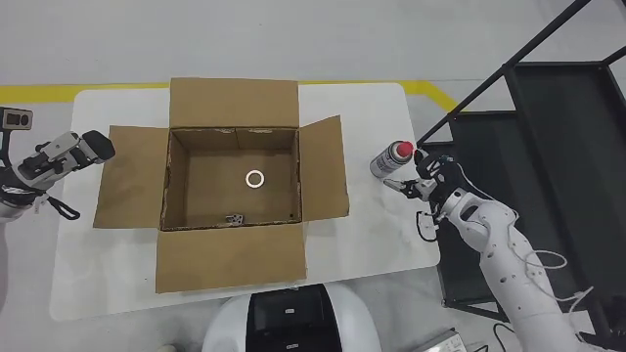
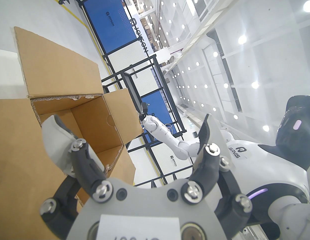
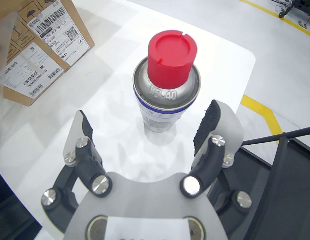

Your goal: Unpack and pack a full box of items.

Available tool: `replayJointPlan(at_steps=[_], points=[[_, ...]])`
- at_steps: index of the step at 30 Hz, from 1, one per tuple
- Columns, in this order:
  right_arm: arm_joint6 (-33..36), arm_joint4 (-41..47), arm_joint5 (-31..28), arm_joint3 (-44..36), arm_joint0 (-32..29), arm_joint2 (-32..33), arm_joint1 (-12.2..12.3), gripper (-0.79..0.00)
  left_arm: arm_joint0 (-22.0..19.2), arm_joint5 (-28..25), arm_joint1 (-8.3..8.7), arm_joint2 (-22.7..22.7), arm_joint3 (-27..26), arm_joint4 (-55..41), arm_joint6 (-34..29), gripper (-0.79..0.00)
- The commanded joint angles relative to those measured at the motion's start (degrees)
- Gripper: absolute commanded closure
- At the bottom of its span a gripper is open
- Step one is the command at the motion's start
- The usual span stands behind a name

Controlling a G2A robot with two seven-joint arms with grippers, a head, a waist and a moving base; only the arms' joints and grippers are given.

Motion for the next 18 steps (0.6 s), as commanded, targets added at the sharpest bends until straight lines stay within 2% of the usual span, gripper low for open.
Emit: replayJointPlan(at_steps=[1, 13, 14, 17, 18], points=[[0.2, 0.3, 0.0, 1.3, 1.4, -0.8, -0.1, -0.785, 0.0, 0.0, 0.00, 0.0, 0.0, 0.0, 0.0, -0.785], [0.8, 2.2, 0.0, 5.4, 6.8, -4.0, -0.8, -0.785, 0.0, 0.0, 0.00, 0.0, 0.0, 0.0, 0.0, -0.785], [0.7, 2.3, 0.1, 5.5, 6.9, -4.1, -0.8, -0.480, 0.0, 0.0, 0.00, 0.0, 0.0, 0.0, 0.0, -0.785], [0.2, 2.8, 0.0, 5.8, 7.0, -4.3, -0.9, 0.000, 0.0, 0.0, 0.00, 0.0, 0.0, 0.0, 0.0, -0.785], [0.2, 2.9, 0.0, 5.9, 7.1, -4.3, -0.9, 0.000, 0.0, 0.0, 0.00, 0.0, 0.0, 0.0, 0.0, -0.785]])
